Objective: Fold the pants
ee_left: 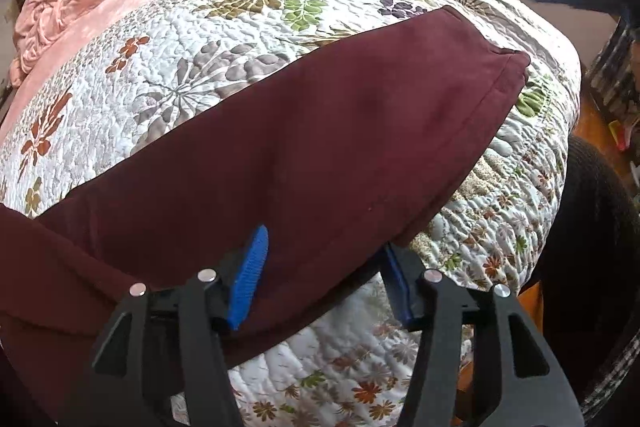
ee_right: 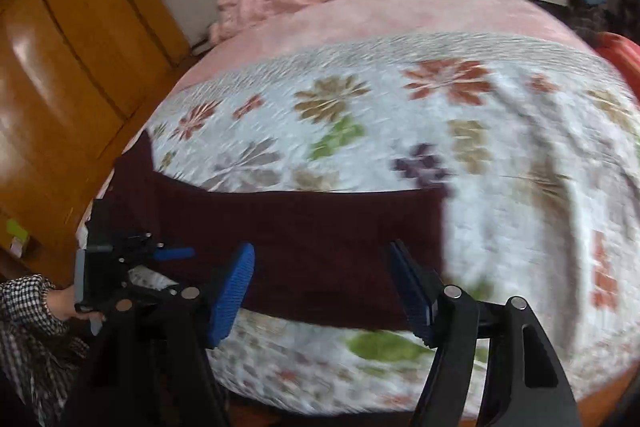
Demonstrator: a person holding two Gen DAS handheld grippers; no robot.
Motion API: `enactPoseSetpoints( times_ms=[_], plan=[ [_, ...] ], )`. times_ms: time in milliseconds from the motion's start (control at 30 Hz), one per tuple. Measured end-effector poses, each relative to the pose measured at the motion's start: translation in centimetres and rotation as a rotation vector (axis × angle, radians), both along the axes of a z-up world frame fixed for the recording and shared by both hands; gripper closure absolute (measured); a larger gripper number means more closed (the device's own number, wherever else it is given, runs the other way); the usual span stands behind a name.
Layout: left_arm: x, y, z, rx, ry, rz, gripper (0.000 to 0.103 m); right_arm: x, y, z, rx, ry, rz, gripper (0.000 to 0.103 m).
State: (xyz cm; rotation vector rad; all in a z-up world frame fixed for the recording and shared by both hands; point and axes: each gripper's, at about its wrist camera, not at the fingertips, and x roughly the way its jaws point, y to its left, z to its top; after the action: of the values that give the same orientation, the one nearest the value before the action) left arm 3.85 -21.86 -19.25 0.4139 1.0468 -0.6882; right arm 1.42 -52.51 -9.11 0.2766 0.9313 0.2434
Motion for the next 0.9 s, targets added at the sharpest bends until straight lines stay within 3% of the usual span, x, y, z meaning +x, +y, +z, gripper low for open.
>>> enactPoseSetpoints(
  times_ms=[100, 200, 233, 300, 367, 433, 533, 667, 767, 900],
  plan=[
    [-0.2, 0.7, 0.3, -0.020, 0.012, 0.006, 0.047, 2.4, 3.1, -4.0, -0.033, 0.132, 0.041, 0.050],
    [-0.7, 1.4, 0.3, -0.053, 0.026, 0.005, 0.043, 2.5, 3.4, -8.6, -0.081, 0.282, -0.005, 0.053],
    [-0.6, 1.6, 0.2, -0.063, 0.041, 0.006, 0.043, 2.0, 3.5, -9.3, -0.082, 0.265, -0.023, 0.053],
    [-0.6, 2.0, 0.2, -0.090, 0.054, 0.023, 0.043, 1.7, 4.3, -9.3, -0.119, 0.253, -0.037, 0.052],
    [-0.7, 2.8, 1.7, -0.139, 0.052, 0.034, 0.043, 2.2, 5.9, -8.4, -0.225, 0.266, -0.005, 0.051],
    [-0.5, 4.6, 3.9, -0.206, 0.054, 0.069, 0.042, 2.8, 7.2, -6.2, -0.217, 0.242, 0.024, 0.050],
    [0.0, 10.4, 6.4, -0.280, 0.025, 0.200, 0.030, 3.8, 9.8, -3.3, -0.124, 0.161, 0.089, 0.047],
    [1.7, 19.9, 5.7, -0.209, -0.009, 0.473, 0.030, 6.9, 18.5, -1.1, 0.005, 0.108, 0.312, 0.041],
    [2.9, 27.0, 3.8, -0.176, 0.036, 0.668, 0.031, 9.4, 25.4, -2.0, 0.041, 0.131, 0.447, 0.037],
    [4.1, 31.4, 1.5, -0.171, 0.120, 0.770, 0.031, 12.6, 30.8, -4.4, 0.054, 0.214, 0.501, 0.037]
  ],
)
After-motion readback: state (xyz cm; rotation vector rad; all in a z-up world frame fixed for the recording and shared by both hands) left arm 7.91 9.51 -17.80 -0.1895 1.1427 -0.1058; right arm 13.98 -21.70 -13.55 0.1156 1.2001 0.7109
